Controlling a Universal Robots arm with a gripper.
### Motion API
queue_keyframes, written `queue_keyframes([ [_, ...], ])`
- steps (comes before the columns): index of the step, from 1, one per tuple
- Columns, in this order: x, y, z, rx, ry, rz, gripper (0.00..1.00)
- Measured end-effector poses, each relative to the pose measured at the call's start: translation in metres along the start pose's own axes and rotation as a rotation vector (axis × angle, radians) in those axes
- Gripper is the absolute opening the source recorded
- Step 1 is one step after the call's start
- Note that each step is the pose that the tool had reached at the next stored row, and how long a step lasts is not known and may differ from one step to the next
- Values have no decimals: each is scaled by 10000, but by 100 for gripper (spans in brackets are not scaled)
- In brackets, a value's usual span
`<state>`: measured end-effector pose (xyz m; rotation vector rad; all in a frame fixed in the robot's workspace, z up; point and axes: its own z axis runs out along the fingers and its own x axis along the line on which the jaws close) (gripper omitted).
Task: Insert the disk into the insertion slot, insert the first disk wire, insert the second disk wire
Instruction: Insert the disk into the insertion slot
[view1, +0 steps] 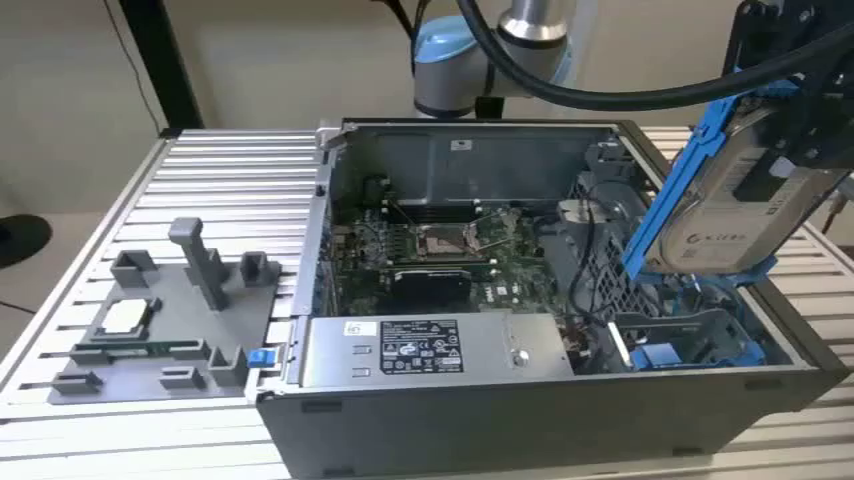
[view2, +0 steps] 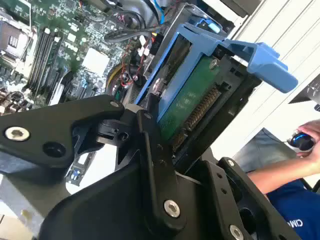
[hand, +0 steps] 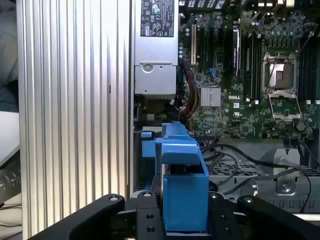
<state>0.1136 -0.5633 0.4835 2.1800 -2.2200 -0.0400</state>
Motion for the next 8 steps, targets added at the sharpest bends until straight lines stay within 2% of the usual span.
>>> queue_keyframes([
  [8, 0, 0, 0, 0, 0, 0, 0],
])
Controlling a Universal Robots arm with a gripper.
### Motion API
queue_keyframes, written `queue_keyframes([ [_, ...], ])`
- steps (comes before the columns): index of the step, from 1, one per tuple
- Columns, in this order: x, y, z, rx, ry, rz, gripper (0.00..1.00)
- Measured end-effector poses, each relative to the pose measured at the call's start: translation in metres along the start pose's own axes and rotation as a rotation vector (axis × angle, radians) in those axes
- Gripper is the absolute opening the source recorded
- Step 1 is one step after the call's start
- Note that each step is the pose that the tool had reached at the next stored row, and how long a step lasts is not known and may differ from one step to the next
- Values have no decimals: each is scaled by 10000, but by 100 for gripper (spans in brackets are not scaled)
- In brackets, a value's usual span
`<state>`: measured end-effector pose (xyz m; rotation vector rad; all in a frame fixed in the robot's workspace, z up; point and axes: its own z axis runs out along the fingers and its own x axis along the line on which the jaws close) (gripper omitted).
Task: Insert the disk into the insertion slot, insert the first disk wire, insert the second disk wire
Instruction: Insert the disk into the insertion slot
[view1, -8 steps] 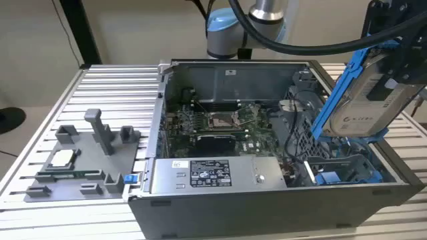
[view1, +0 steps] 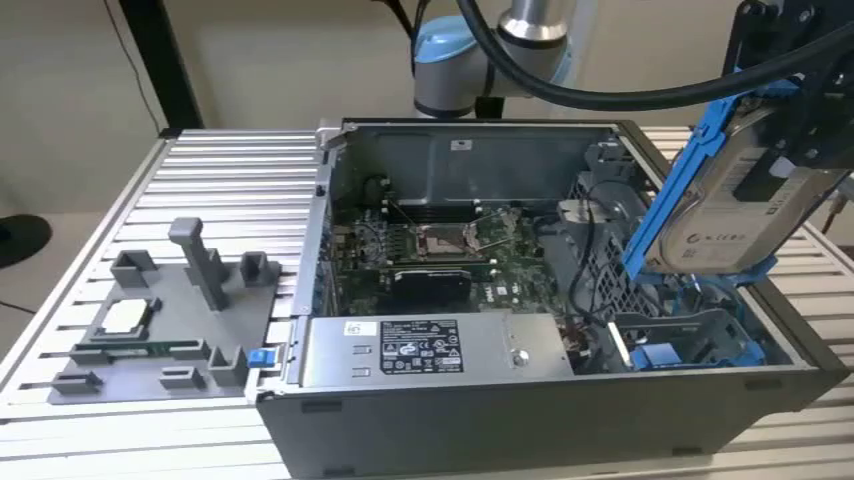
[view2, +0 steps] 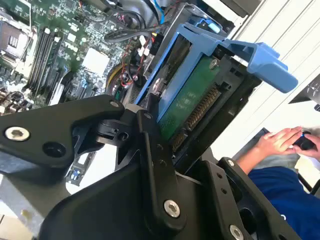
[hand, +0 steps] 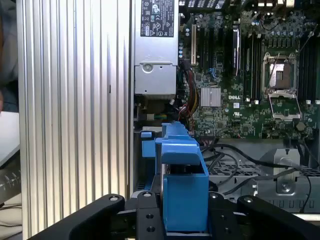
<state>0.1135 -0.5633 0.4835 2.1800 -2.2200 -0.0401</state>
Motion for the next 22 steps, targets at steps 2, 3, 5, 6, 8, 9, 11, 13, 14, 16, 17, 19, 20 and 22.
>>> queue_keyframes([
  [2, 0, 0, 0, 0, 2, 0, 0],
  [3, 2, -1, 1, 0, 1, 0, 0],
  [5, 8, -11, 2, 0, 2, -1, 0],
  [6, 12, -20, 4, 0, 2, 0, 0],
  [8, 20, -39, 8, 0, 0, -1, 0],
  [9, 25, -48, 9, 0, 1, 0, 0],
  [11, 38, -64, 14, 0, 0, 0, 0],
  [13, 52, -80, 21, 0, 2, 0, 0],
  [14, 59, -86, 25, 0, 1, 0, 0],
  [16, 70, -97, 36, 0, 0, 0, 0],
  [17, 74, -101, 41, 0, -1, 0, 0],
  [19, 79, -103, 49, 0, 2, 2, 0],
  [20, 79, -103, 49, 0, 3, 2, 0],
  [22, 80, -104, 50, 0, 3, 0, 0],
])
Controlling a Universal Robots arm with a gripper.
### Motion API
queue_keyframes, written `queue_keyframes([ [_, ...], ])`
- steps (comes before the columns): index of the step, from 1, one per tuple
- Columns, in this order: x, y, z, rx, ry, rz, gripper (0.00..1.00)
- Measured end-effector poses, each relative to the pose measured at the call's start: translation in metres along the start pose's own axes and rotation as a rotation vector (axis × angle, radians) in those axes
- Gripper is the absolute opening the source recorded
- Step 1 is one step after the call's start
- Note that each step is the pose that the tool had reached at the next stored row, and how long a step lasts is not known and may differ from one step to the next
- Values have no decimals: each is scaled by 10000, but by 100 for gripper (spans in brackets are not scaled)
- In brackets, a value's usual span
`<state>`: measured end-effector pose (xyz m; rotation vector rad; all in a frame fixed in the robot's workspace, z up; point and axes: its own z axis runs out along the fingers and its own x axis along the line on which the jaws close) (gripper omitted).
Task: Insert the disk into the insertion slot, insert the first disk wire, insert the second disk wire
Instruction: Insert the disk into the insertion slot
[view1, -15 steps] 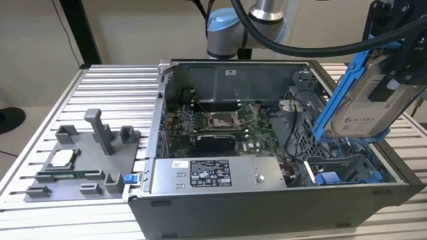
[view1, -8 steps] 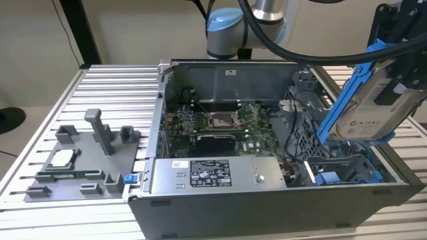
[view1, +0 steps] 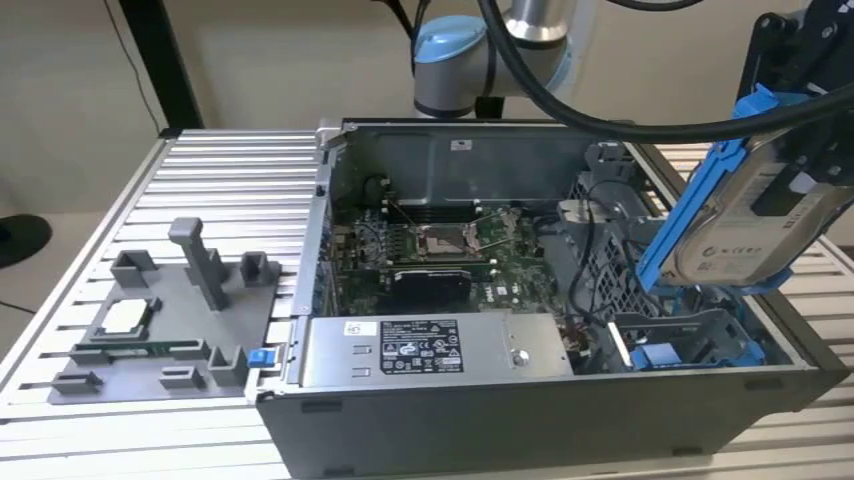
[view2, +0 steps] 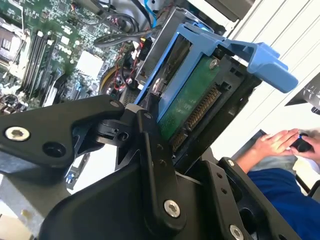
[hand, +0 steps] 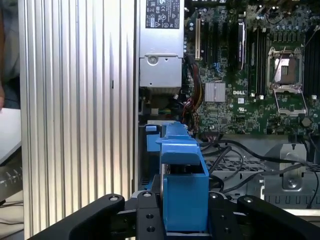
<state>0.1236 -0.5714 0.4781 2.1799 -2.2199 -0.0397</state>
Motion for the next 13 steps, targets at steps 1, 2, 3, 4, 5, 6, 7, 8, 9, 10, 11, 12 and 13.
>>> queue_keyframes([
  [1, 0, 0, 2, 0, -2, 0, 0],
  [2, 1, 0, 2, 0, -1, 0, 0],
  [3, 1, 0, 2, 0, -2, 0, 0],
  [4, 1, 0, 3, 0, -2, 0, 0],
  [5, 1, 0, 5, 0, -3, 0, 0],
  [6, 1, 0, 7, 0, -4, 0, 0],
  [7, 1, 0, 11, 0, -4, 0, 0],
  [8, 1, -1, 16, 0, -3, 0, 0],
  [9, 1, -1, 22, 0, -3, 0, 0],
  [10, 1, -1, 30, 0, -3, 0, 0],
  [11, 1, -2, 38, 0, -3, 0, 0],
  [12, 0, -2, 48, 0, -3, 0, 0],
  [13, 0, -2, 57, 0, -3, 0, 0],
])
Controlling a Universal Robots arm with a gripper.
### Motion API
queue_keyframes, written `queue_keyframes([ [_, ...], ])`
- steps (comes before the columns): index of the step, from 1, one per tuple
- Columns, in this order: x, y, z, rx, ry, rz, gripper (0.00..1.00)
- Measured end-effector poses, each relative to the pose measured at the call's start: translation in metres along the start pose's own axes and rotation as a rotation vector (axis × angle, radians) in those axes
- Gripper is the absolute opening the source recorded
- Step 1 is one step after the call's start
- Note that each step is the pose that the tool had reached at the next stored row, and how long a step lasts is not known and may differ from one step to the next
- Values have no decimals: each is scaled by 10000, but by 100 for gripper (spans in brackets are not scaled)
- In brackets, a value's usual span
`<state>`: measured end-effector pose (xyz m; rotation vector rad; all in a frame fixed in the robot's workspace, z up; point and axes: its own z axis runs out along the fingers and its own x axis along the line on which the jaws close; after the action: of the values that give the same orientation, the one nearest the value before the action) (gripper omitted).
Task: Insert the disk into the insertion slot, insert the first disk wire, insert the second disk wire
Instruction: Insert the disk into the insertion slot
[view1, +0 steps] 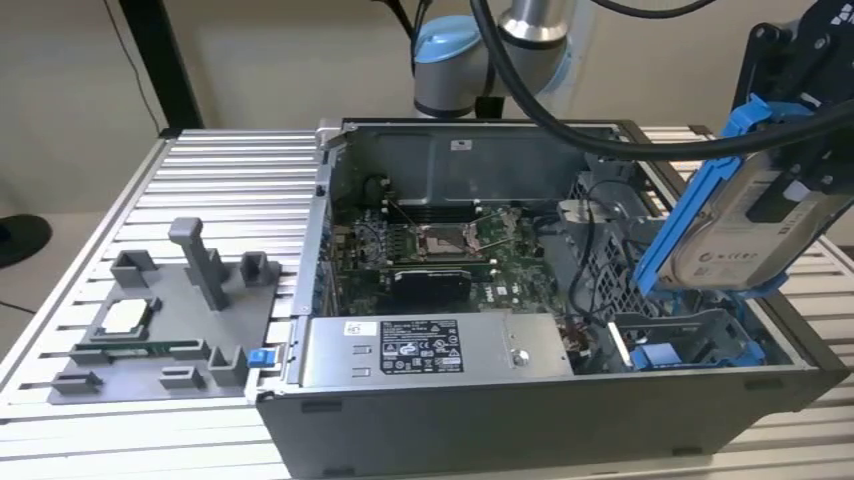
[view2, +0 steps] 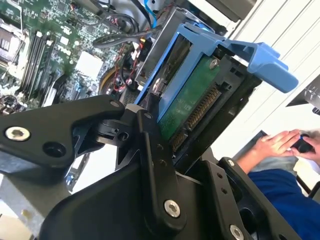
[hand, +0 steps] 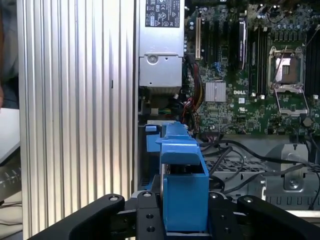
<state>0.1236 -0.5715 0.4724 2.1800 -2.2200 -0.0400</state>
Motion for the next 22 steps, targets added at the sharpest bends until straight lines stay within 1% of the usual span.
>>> queue_keyframes([
  [22, -1, -8, 214, 0, 0, 1, 0],
])
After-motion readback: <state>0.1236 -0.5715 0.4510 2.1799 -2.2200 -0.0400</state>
